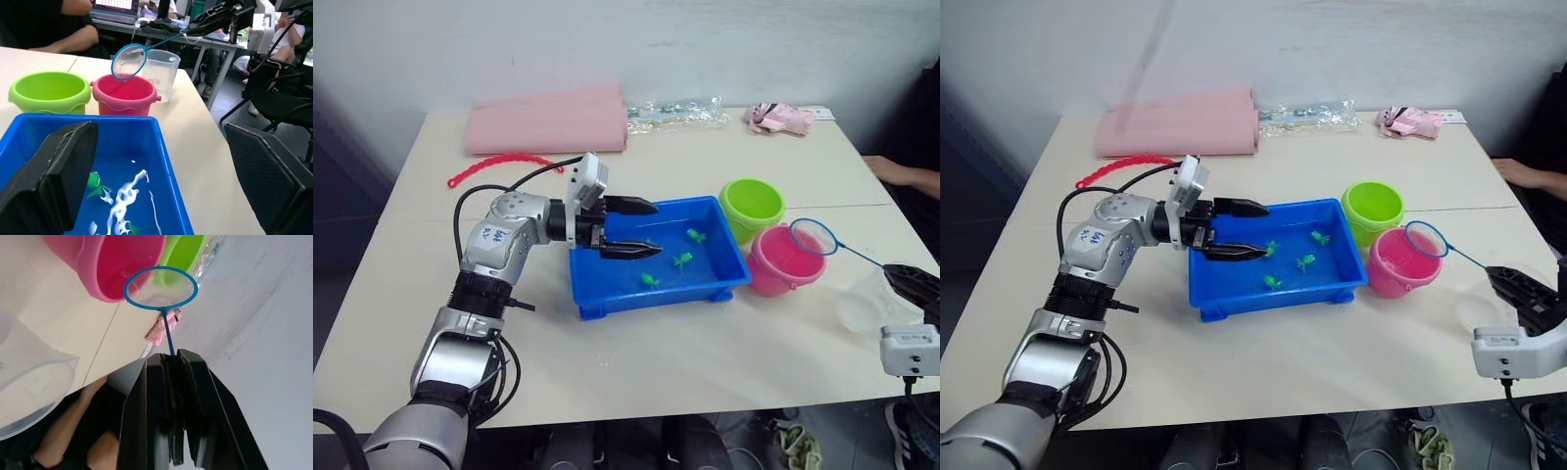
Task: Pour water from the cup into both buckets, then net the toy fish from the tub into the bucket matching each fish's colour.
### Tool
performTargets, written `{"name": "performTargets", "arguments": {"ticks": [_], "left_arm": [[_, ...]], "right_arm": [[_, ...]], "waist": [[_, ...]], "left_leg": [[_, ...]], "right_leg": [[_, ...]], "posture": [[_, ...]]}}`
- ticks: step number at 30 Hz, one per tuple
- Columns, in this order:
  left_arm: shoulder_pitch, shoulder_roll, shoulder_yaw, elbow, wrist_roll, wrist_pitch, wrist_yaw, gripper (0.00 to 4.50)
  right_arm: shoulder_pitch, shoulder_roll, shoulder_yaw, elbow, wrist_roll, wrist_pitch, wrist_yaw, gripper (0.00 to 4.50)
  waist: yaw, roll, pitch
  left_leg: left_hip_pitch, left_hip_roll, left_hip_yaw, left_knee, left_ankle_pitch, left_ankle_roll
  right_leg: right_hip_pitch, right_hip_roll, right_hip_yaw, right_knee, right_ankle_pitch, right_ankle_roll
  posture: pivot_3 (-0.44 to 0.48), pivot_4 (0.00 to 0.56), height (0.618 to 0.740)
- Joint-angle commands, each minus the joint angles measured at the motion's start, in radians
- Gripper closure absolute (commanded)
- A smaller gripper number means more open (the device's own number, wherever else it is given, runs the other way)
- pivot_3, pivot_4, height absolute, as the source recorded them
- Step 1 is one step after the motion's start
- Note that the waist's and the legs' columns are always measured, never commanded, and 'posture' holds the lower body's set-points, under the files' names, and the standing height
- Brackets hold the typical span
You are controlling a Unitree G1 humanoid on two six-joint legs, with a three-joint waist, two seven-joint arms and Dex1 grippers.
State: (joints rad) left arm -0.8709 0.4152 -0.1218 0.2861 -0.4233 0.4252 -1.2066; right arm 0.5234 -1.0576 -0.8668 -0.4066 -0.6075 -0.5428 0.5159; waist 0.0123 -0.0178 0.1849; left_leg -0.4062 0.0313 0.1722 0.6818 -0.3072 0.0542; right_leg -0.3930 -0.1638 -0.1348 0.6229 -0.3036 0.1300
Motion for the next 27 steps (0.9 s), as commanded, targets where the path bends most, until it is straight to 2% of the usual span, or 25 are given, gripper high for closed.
{"name": "performTargets", "arguments": {"ticks": [1,4,7,9,11,14,17,21,27], "left_arm": [[0.013,0.016,0.026,-0.044,-0.001,0.0,0.012,0.01],[0.04,0.037,0.027,-0.057,0.01,-0.006,0.022,0.01],[0.066,0.062,0.029,-0.074,0.017,-0.009,0.029,0.01],[0.077,0.073,0.035,-0.091,0.015,-0.003,0.037,0.01],[0.092,0.087,0.045,-0.12,0.008,0.013,0.052,0.01],[0.122,0.112,0.063,-0.177,-0.002,0.042,0.075,0.01],[0.16,0.132,0.082,-0.241,-0.01,0.07,0.104,0.01],[0.209,0.14,0.104,-0.326,-0.016,0.105,0.157,0.01],[0.268,0.174,0.142,-0.436,-0.043,0.159,0.21,0.01]], "right_arm": [[-0.081,0.015,0.009,0.01,0.188,0.115,0.055,4.5],[-0.212,0.083,0.098,-0.098,0.552,0.52,0.159,4.5],[-0.341,0.121,0.178,-0.215,0.845,0.897,0.166,4.5],[-0.42,0.124,0.219,-0.28,1.021,1.123,0.146,4.5],[-0.512,0.149,0.264,-0.321,1.235,1.36,0.079,4.5],[-0.629,0.219,0.317,-0.322,1.481,1.616,-0.049,4.5],[-0.693,0.28,0.378,-0.294,1.593,1.767,-0.145,4.5],[-0.758,0.367,0.454,-0.209,1.637,1.869,-0.237,4.5],[-0.834,0.499,0.473,-0.076,1.617,1.938,-0.369,4.5]], "waist": [[-0.004,0.0,0.0],[-0.014,0.0,0.0],[-0.017,0.0,0.0],[-0.016,0.0,0.0],[-0.016,0.0,0.0],[-0.012,0.0,0.0],[-0.011,0.0,0.0],[-0.012,0.0,0.0],[-0.014,0.0,0.0]], "left_leg": [[0.0,0.0,0.0,0.0,0.0,0.0],[0.0,0.0,-0.002,0.0,0.0,0.0],[0.0,0.001,-0.005,0.001,0.0,0.0],[0.0,0.0,-0.005,0.001,0.0,0.001],[0.0,0.0,-0.006,0.001,0.0,0.001],[-0.001,0.001,-0.01,0.001,0.0,0.001],[-0.004,-0.001,-0.011,0.001,0.0,0.001],[-0.007,-0.002,-0.011,0.001,0.0,0.001],[-0.006,-0.001,-0.008,0.001,0.0,0.001]], "right_leg": [[0.0,0.0,0.0,0.0,0.0,0.0],[0.001,0.0,-0.001,0.0,0.0,0.0],[0.002,0.0,-0.002,0.001,0.0,-0.001],[0.002,-0.001,-0.001,0.002,0.0,-0.002],[0.002,-0.002,-0.001,0.002,0.0,-0.002],[0.003,-0.003,0.0,0.001,-0.001,-0.003],[0.003,-0.004,-0.001,0.002,-0.001,-0.003],[0.002,-0.003,-0.003,0.002,0.0,-0.002],[0.0,-0.002,-0.007,0.004,0.0,-0.002]], "posture": [[0.0,0.15,0.738],[0.0,0.15,0.738],[0.0,0.15,0.738],[0.0,0.15,0.738],[0.0,0.15,0.738],[0.0,0.15,0.738],[0.0,0.15,0.738],[0.0,0.15,0.738],[0.0,0.15,0.738]]}}
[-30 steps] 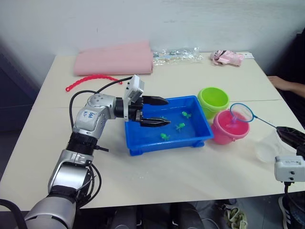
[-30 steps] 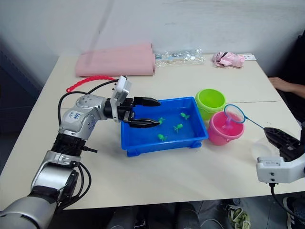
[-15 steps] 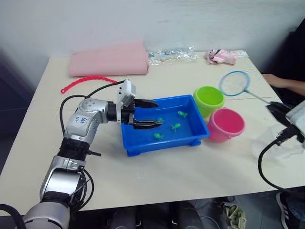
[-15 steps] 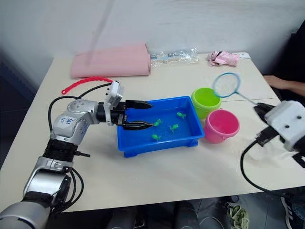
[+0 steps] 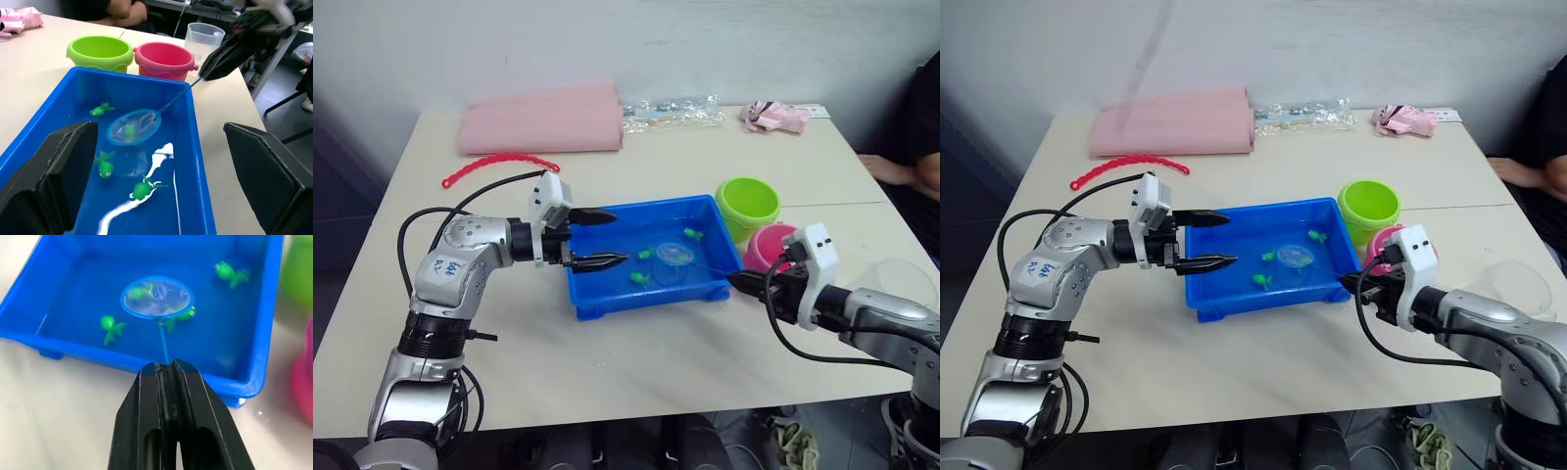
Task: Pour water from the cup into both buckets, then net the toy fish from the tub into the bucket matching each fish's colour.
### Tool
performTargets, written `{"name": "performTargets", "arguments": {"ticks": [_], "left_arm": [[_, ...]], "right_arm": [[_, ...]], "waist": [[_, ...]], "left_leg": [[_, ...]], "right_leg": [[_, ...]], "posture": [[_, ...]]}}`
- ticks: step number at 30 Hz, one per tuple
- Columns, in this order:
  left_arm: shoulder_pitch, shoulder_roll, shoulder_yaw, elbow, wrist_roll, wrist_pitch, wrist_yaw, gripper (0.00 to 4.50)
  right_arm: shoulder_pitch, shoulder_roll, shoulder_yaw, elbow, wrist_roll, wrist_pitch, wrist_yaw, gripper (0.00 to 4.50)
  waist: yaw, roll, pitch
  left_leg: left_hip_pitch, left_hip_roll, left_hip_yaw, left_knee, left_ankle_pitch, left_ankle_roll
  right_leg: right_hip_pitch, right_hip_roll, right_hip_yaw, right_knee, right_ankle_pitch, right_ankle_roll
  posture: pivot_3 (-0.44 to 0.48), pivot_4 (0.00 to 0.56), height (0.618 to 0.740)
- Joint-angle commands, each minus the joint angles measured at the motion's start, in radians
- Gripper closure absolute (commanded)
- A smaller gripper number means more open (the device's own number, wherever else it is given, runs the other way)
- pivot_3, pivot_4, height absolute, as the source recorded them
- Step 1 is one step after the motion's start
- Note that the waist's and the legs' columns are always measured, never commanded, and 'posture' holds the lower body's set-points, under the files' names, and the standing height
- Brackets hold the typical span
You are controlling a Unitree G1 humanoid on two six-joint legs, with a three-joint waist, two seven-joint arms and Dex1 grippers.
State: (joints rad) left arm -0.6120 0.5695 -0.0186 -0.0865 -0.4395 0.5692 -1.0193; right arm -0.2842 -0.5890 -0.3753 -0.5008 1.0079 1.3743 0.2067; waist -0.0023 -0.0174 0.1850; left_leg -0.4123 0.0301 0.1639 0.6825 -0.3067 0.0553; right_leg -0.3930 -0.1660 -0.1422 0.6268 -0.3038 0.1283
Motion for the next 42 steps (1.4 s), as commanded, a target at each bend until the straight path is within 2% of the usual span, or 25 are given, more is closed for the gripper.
{"name": "performTargets", "arguments": {"ticks": [1,7,13,17,20,25,29,35,39,42], "left_arm": [[0.015,0.024,0.045,-0.074,-0.03,0.022,0.03,0.01],[0.046,0.047,0.065,-0.126,-0.05,0.051,0.058,0.01],[0.047,0.048,0.064,-0.132,-0.057,0.057,0.072,0.01],[0.036,0.037,0.051,-0.119,-0.057,0.05,0.066,0.01],[0.012,0.023,0.032,-0.087,-0.052,0.036,0.05,0.01],[-0.031,-0.005,0.001,-0.023,-0.042,0.006,0.022,0.01],[-0.074,-0.036,-0.025,0.04,-0.03,-0.026,-0.001,0.01],[-0.161,-0.101,-0.065,0.179,0.008,-0.092,-0.023,0.01],[-0.192,-0.128,-0.075,0.233,0.023,-0.122,-0.039,0.01],[-0.201,-0.137,-0.079,0.254,0.03,-0.139,-0.047,0.01]], "right_arm": [[-0.04,0.046,-0.015,0.038,-0.007,0.023,-0.074,4.5],[-0.119,0.124,-0.029,0.158,-0.065,0.001,-0.152,4.5],[-0.147,0.143,-0.03,0.175,-0.115,-0.053,-0.171,4.5],[-0.102,0.067,0.046,0.081,-0.175,-0.128,-0.104,4.5],[-0.031,-0.039,0.153,-0.025,-0.255,-0.229,-0.009,4.5],[0.063,-0.156,0.238,-0.129,-0.386,-0.391,0.081,4.5],[0.111,-0.156,0.203,-0.176,-0.42,-0.432,0.079,4.5],[0.114,-0.16,0.066,-0.272,-0.385,-0.397,0.062,4.5],[0.067,-0.221,-0.032,-0.262,-0.387,-0.362,0.074,4.5],[0.051,-0.292,-0.05,-0.212,-0.426,-0.382,0.107,4.5]], "waist": [[0.001,0.0,0.0],[-0.001,0.0,0.0],[-0.001,0.0,0.0],[0.0,0.0,0.0],[0.002,0.0,0.0],[0.001,0.0,0.0],[0.002,0.0,0.0],[0.005,0.0,0.0],[0.004,0.0,0.0],[0.003,0.0,0.0]], "left_leg": [[0.0,0.0,0.0,0.0,0.0,0.0],[0.0,0.0,0.001,-0.001,0.0,0.0],[0.0,0.0,0.002,-0.001,0.0,-0.001],[0.0,0.0,0.004,-0.002,0.0,-0.001],[0.0,0.0,0.004,-0.002,0.0,-0.001],[0.0,0.0,0.005,-0.002,0.0,-0.001],[0.001,0.001,0.005,-0.002,0.0,-0.001],[0.0,0.0,0.005,-0.002,0.0,-0.001],[0.0,0.0,0.005,-0.001,0.0,0.0],[0.001,0.0,0.005,-0.002,0.0,0.0]], "right_leg": [[0.0,0.0,0.0,0.0,0.0,0.0],[-0.001,0.001,0.001,0.0,0.0,0.0],[-0.002,0.001,0.001,0.0,0.0,0.0],[-0.003,0.002,0.002,0.0,0.0,0.0],[-0.003,0.001,0.002,-0.001,0.0,0.0],[-0.003,0.002,0.003,-0.001,0.0,0.001],[-0.003,0.002,0.004,0.0,0.0,0.001],[-0.003,0.002,0.003,-0.001,0.0,0.001],[-0.003,0.002,0.004,-0.001,0.001,0.001],[-0.003,0.002,0.004,-0.001,0.001,0.001]], "posture": [[0.0,0.15,0.738],[0.0,0.15,0.738],[0.0,0.15,0.738],[0.0,0.15,0.738],[0.0,0.15,0.738],[0.0,0.15,0.738],[0.0,0.15,0.738],[0.0,0.15,0.738],[0.0,0.15,0.738],[0.0,0.15,0.738]]}}
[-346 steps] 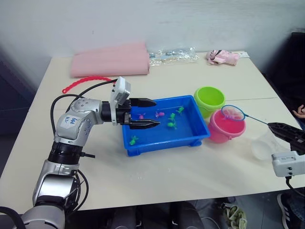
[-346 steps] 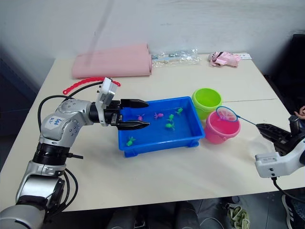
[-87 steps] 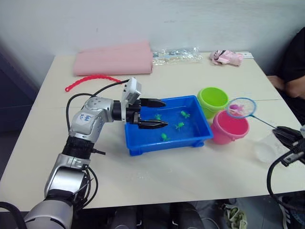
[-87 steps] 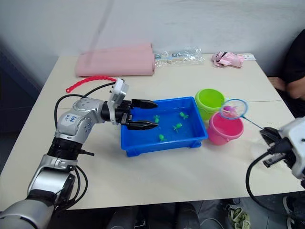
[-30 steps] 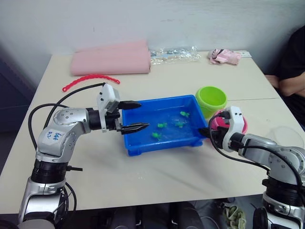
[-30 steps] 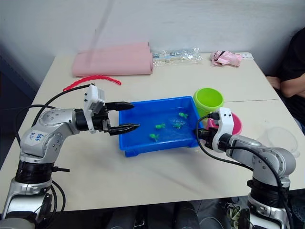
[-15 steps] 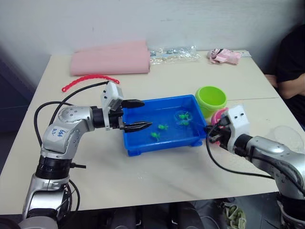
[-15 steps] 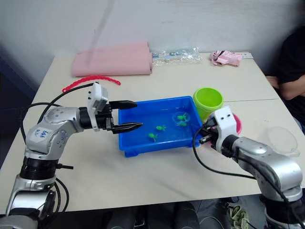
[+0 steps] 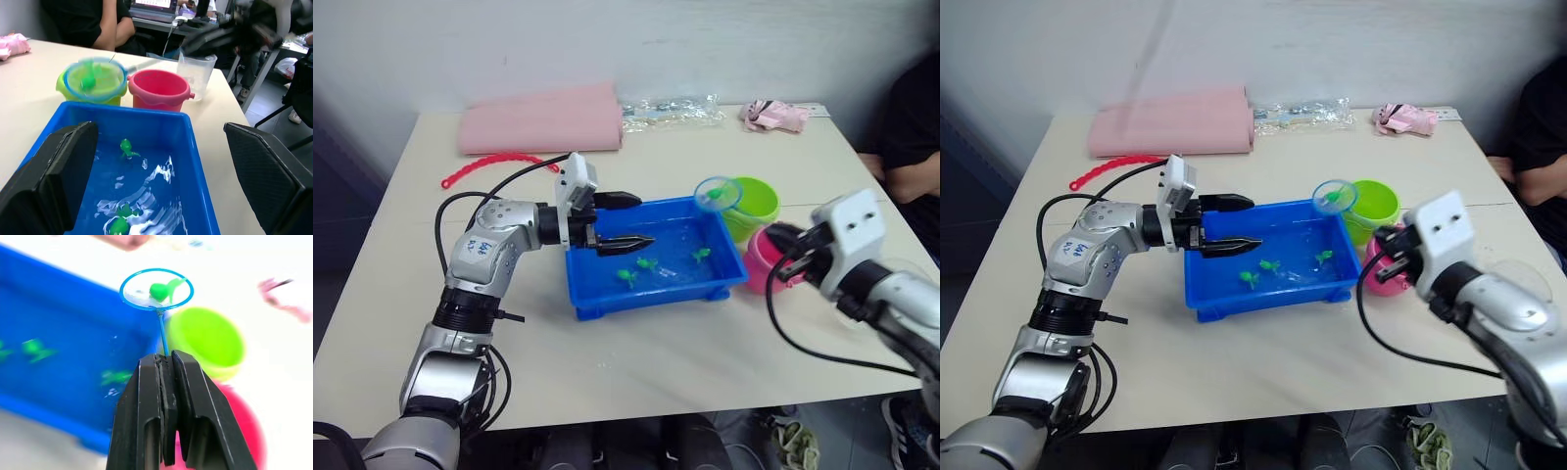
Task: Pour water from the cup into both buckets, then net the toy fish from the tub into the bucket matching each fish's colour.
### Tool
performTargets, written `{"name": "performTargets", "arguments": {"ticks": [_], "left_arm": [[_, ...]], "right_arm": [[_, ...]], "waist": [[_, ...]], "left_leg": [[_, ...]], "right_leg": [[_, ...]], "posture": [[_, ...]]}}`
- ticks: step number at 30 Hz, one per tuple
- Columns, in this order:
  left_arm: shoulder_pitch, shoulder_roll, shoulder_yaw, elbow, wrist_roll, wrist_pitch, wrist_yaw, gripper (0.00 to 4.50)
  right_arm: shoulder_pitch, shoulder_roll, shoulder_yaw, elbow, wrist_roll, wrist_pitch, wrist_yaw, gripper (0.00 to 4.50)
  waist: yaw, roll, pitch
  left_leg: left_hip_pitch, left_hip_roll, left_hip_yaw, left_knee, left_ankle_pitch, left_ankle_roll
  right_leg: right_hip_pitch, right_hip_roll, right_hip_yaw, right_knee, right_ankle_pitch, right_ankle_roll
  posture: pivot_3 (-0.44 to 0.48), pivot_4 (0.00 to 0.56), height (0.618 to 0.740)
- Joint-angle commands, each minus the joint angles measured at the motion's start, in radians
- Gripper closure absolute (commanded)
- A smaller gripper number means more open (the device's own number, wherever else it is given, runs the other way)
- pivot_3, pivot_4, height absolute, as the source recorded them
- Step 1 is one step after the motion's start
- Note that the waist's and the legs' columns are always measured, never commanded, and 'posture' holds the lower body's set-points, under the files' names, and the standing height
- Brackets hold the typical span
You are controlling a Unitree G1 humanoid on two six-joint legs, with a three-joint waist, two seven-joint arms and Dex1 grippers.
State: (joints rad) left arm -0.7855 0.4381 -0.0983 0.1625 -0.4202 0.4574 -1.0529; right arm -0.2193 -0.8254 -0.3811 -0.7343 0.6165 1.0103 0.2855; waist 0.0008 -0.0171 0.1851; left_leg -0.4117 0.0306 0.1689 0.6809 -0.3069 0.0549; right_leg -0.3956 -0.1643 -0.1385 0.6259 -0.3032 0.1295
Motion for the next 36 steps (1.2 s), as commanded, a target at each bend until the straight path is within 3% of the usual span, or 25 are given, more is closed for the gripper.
{"name": "performTargets", "arguments": {"ticks": [1,5,8,10,14,22,36], "left_arm": [[-0.03,-0.008,0.0,0.011,0.013,-0.032,-0.015,0.01],[-0.037,-0.016,0.003,0.019,0.016,-0.039,-0.018,0.01],[-0.039,-0.015,0.012,0.025,0.017,-0.044,-0.013,0.01],[-0.033,-0.012,0.016,0.02,0.017,-0.044,-0.011,0.01],[-0.015,-0.008,0.022,-0.01,0.01,-0.032,-0.001,0.01],[0.005,0.009,0.036,-0.048,0.003,-0.007,0.019,0.01],[0.016,0.015,0.043,-0.072,-0.001,0.003,0.03,0.01]], "right_arm": [[-0.019,-0.081,-0.041,0.047,-0.049,-0.035,0.048,4.5],[0.001,-0.263,0.048,0.194,-0.24,-0.219,0.139,4.5],[0.073,-0.439,0.166,0.349,-0.527,-0.586,0.185,4.5],[0.078,-0.491,0.217,0.424,-0.638,-0.755,0.191,4.5],[0.032,-0.625,0.355,0.581,-0.984,-1.138,0.096,4.5],[-0.125,-0.562,0.418,0.695,-1.137,-1.352,0.091,4.5],[-0.264,-0.487,0.49,0.809,-1.291,-1.525,0.111,4.5]], "waist": [[-0.001,0.0,0.0],[-0.001,0.0,0.0],[0.0,0.001,0.001],[-0.004,0.001,0.001],[-0.01,0.001,0.001],[-0.024,0.001,0.001],[-0.027,0.002,0.001]], "left_leg": [[0.0,0.0,0.0,0.0,0.0,0.0],[0.0,0.0,0.001,0.0,0.0,0.0],[0.0,-0.001,0.001,0.0,0.0,0.001],[0.0,-0.001,0.003,-0.001,0.0,0.001],[0.001,0.0,0.004,-0.001,0.0,0.001],[0.002,0.001,0.004,-0.001,0.001,0.0],[0.002,0.001,0.004,0.0,0.001,0.0]], "right_leg": [[0.0,0.0,0.0,0.0,0.0,0.0],[0.0,0.0,0.0,0.0,0.0,0.0],[0.001,-0.001,0.0,-0.001,0.0,0.001],[0.0,-0.001,0.002,-0.001,0.001,0.002],[-0.001,-0.001,0.003,-0.001,0.0,0.002],[-0.001,0.0,0.003,0.0,0.0,0.001],[0.0,0.0,0.003,0.0,0.0,0.001]], "posture": [[0.0,0.15,0.738],[0.0,0.15,0.738],[0.0,0.15,0.738],[0.0,0.15,0.738],[0.0,0.15,0.738],[0.0,0.15,0.738],[0.0,0.15,0.738]]}}
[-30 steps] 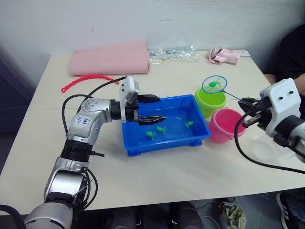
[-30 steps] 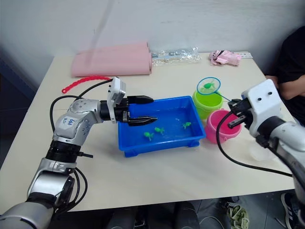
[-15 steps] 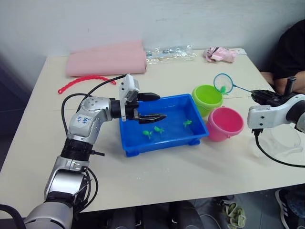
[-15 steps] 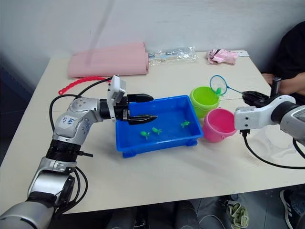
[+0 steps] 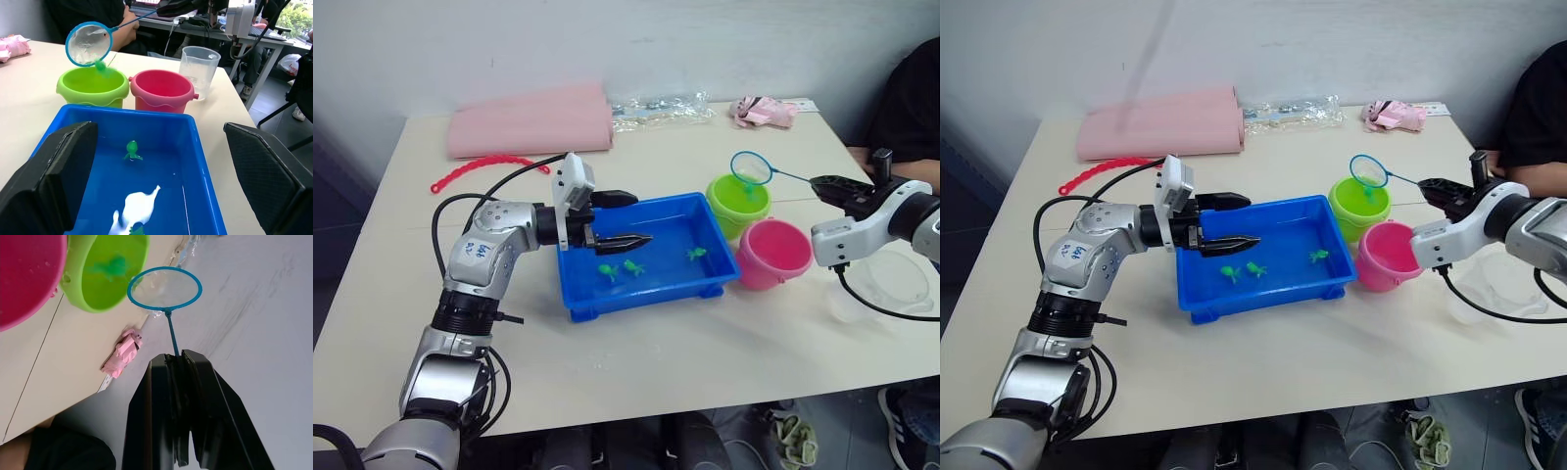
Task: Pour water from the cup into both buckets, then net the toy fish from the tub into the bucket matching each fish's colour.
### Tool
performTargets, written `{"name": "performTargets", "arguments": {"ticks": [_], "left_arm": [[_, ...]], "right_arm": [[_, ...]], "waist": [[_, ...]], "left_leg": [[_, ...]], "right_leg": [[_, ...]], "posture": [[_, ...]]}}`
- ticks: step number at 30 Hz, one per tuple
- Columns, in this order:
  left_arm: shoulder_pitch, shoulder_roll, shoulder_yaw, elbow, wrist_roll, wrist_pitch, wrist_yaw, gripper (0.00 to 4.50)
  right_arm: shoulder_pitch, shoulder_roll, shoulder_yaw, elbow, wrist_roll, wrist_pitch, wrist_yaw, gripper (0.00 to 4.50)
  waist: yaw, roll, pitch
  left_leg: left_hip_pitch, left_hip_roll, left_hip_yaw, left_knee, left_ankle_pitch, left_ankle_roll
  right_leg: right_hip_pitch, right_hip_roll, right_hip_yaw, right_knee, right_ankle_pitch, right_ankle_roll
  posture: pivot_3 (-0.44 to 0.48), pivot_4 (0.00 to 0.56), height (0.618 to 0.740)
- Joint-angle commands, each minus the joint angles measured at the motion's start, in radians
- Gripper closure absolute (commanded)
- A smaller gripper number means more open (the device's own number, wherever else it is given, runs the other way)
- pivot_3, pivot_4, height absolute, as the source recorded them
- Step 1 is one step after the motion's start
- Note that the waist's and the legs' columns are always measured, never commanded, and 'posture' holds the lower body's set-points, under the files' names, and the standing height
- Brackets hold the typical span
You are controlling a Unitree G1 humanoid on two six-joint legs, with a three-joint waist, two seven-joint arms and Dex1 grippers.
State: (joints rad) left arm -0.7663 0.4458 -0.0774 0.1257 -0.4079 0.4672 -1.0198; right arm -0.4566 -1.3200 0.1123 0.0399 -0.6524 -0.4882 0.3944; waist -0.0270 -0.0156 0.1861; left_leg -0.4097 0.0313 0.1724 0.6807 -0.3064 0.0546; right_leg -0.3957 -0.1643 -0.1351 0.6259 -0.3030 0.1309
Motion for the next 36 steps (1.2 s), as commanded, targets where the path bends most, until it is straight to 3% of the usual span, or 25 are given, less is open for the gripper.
{"name": "performTargets", "arguments": {"ticks": [1,4,6,9,12,17,20,27,29,31,36], "left_arm": [[-0.005,0.009,0.025,-0.033,-0.014,-0.007,-0.002,0.01],[-0.002,0.014,0.028,-0.033,-0.013,-0.009,-0.002,0.01],[0.01,0.022,0.026,-0.041,-0.012,-0.008,-0.006,0.01],[0.034,0.048,0.012,-0.055,-0.005,-0.01,-0.035,0.01],[0.046,0.066,-0.004,-0.056,0.006,-0.024,-0.057,0.01],[0.054,0.073,-0.013,-0.064,0.011,-0.028,-0.068,0.01],[0.063,0.078,-0.011,-0.073,0.009,-0.024,-0.073,0.01],[0.09,0.088,-0.001,-0.107,0.0,-0.004,-0.06,0.01],[0.099,0.092,0.007,-0.111,-0.001,-0.002,-0.053,0.01],[0.105,0.092,0.012,-0.116,-0.002,0.001,-0.044,0.01],[0.116,0.087,0.021,-0.126,-0.004,0.005,-0.022,0.01]], "right_arm": [[-0.042,0.016,-0.016,0.055,-0.003,-0.015,0.009,4.5],[-0.055,0.055,-0.072,0.082,0.136,0.045,0.072,4.5],[-0.006,0.128,-0.152,0.011,0.373,0.218,0.194,4.5],[0.073,0.269,-0.312,-0.26,0.805,0.79,0.328,4.5],[0.095,0.331,-0.418,-0.481,1.109,1.28,0.315,4.5],[0.089,0.481,-0.565,-0.653,1.454,1.837,0.2,4.5],[0.065,0.691,-0.675,-0.674,1.55,2.082,0.079,4.5],[0.158,0.855,-0.782,-0.548,1.972,2.103,-0.361,4.5],[0.242,0.78,-0.675,-0.472,2.322,1.877,-0.688,4.5],[0.29,0.694,-0.574,-0.436,2.563,1.687,-0.906,4.5],[0.296,0.669,-0.483,-0.451,2.625,1.509,-1.036,4.5]], "waist": [[0.001,0.0,0.0],[0.0,0.0,0.0],[0.0,0.0,0.0],[0.004,0.0,0.0],[0.007,0.0,0.0],[0.025,0.0,0.0],[0.027,0.0,0.0],[0.026,0.0,-0.001],[0.025,0.0,-0.001],[0.023,0.001,-0.001],[0.021,0.001,-0.001]], "left_leg": [[0.0,0.0,0.0,0.0,0.0,0.0],[0.0,0.0,0.0,0.0,0.0,0.0],[0.0,0.0,0.0,0.0,0.0,0.0],[0.001,0.002,-0.004,0.0,0.0,0.0],[0.0,0.001,-0.005,0.001,0.0,0.0],[0.0,0.0,-0.009,0.003,0.0,0.001],[-0.002,0.0,-0.011,0.003,-0.001,0.001],[-0.009,-0.002,-0.01,0.003,0.0,0.001],[-0.009,-0.002,-0.01,0.003,0.0,0.001],[-0.009,-0.002,-0.01,0.003,0.0,0.001],[-0.008,-0.001,-0.009,0.003,0.001,0.001]], "right_leg": [[0.0,0.0,0.0,0.0,0.0,0.0],[0.0,0.0,0.0,0.0,0.0,0.0],[0.0,0.001,0.0,0.0,0.0,0.0],[0.004,0.002,-0.003,-0.001,0.0,0.0],[0.003,0.001,-0.003,0.0,0.0,-0.001],[0.005,-0.002,-0.002,0.0,0.0,-0.001],[0.005,-0.003,-0.001,-0.001,0.0,-0.002],[-0.001,-0.002,-0.01,0.0,0.0,-0.002],[-0.001,-0.001,-0.01,0.0,0.0,-0.002],[-0.001,-0.002,-0.01,0.0,0.0,-0.002],[-0.001,-0.001,-0.009,0.0,0.0,-0.001]], "posture": [[0.0,0.15,0.738],[0.0,0.15,0.738],[0.0,0.15,0.738],[0.0,0.15,0.738],[0.0,0.15,0.738],[0.0,0.15,0.738],[0.0,0.15,0.738],[0.0,0.15,0.738],[0.0,0.15,0.738],[0.0,0.15,0.738],[0.0,0.15,0.738]]}}
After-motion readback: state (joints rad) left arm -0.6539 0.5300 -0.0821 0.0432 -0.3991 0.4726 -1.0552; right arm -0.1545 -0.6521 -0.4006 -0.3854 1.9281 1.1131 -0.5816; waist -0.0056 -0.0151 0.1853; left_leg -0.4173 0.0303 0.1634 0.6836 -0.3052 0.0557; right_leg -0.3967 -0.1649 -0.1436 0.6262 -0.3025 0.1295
